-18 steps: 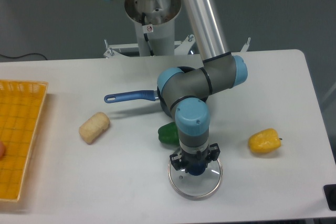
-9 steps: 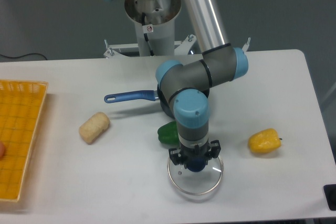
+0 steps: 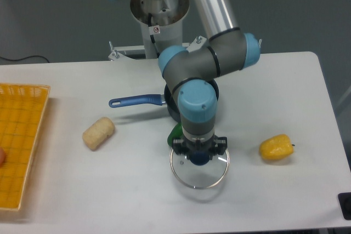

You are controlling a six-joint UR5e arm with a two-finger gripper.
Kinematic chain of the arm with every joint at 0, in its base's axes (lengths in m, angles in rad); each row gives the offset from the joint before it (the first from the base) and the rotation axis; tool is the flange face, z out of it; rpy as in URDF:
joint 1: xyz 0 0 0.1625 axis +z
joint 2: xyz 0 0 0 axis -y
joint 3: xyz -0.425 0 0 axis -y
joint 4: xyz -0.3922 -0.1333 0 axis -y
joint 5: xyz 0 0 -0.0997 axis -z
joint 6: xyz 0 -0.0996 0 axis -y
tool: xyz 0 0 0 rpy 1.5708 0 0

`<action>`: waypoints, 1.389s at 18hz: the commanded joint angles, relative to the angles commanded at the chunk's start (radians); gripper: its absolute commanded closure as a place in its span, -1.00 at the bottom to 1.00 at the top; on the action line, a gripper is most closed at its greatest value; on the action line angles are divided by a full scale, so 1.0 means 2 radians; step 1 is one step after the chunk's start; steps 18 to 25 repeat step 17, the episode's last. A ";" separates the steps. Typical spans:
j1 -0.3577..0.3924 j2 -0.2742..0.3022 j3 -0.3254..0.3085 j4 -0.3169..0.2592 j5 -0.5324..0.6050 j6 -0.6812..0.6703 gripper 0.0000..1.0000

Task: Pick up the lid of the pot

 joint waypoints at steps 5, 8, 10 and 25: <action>0.004 0.017 -0.002 -0.022 0.003 0.043 -0.02; 0.008 0.025 -0.002 -0.051 0.015 0.109 -0.02; 0.011 0.028 -0.002 -0.067 0.022 0.134 -0.02; 0.012 0.032 -0.007 -0.081 0.025 0.171 -0.02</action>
